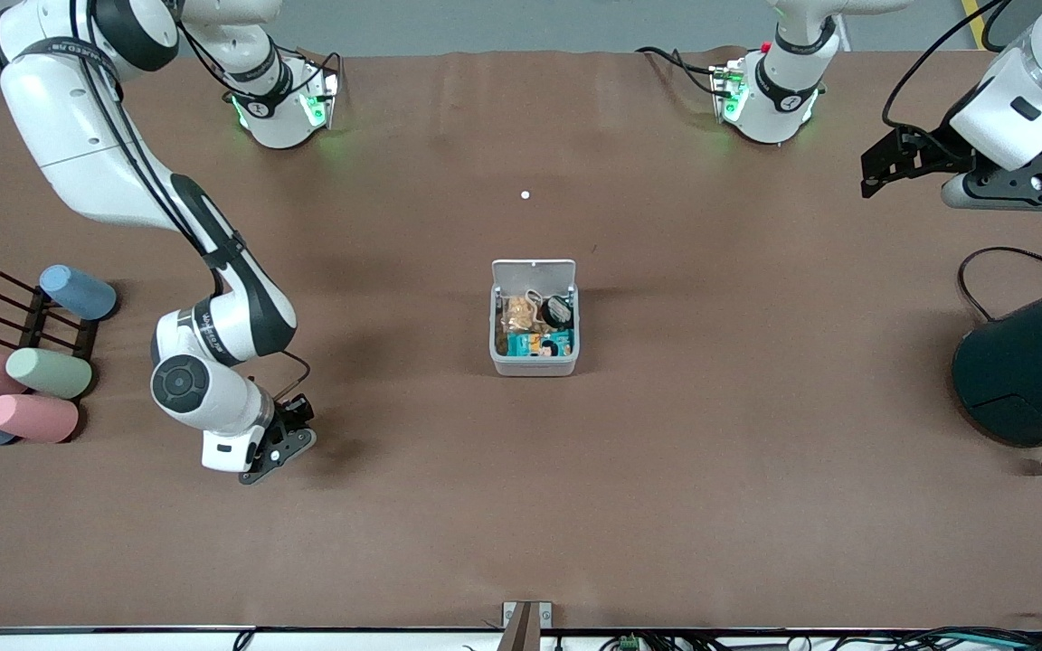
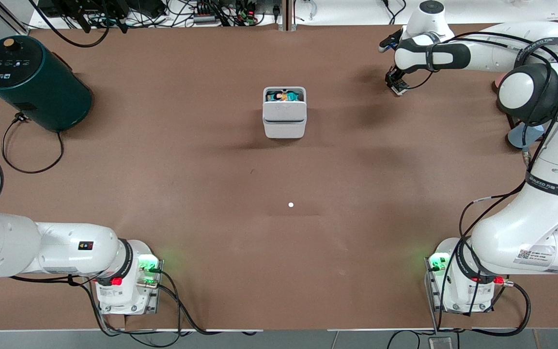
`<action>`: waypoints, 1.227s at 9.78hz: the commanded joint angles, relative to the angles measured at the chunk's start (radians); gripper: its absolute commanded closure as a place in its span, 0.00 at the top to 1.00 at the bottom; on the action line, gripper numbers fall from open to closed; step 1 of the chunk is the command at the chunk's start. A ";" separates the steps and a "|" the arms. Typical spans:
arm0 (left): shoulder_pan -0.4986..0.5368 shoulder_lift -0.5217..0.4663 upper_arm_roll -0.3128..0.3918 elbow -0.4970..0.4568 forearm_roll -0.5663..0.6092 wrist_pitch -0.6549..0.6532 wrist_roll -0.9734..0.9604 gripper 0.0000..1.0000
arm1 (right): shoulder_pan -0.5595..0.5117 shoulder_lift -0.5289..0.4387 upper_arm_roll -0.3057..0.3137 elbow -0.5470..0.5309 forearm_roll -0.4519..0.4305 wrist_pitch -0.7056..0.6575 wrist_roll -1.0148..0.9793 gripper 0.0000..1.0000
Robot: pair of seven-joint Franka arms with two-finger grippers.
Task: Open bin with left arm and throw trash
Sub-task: 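Carry the tissue packet into the bin with the right gripper and release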
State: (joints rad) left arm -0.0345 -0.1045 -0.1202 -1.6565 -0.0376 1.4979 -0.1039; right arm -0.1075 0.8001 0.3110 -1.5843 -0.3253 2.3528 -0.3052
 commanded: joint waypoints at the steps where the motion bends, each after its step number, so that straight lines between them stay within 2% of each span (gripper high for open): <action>1: -0.002 -0.004 0.043 0.030 0.001 0.010 0.013 1.00 | -0.014 -0.005 0.020 -0.006 0.015 -0.009 -0.006 0.45; 4: 0.002 0.009 0.054 0.050 0.001 0.009 0.012 1.00 | -0.012 -0.013 0.051 0.032 0.087 -0.111 -0.003 0.42; 6: 0.005 0.011 0.056 0.052 0.001 0.009 0.012 1.00 | -0.009 -0.018 0.094 0.072 0.193 -0.209 0.009 0.42; 7: 0.005 0.017 0.056 0.066 0.002 0.009 0.007 1.00 | 0.002 -0.025 0.105 0.072 0.244 -0.216 0.049 0.41; 8: 0.004 0.052 0.057 0.092 0.002 0.007 0.000 1.00 | 0.018 -0.030 0.127 0.070 0.252 -0.216 0.122 0.41; 12: -0.001 0.058 0.059 0.093 0.062 0.002 0.042 1.00 | 0.127 -0.032 0.206 0.072 0.255 -0.201 0.482 0.41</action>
State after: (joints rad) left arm -0.0296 -0.0505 -0.0617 -1.5888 -0.0024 1.5098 -0.0920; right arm -0.0086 0.7887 0.4990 -1.5013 -0.0902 2.1501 0.0794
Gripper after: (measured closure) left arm 0.000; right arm 0.586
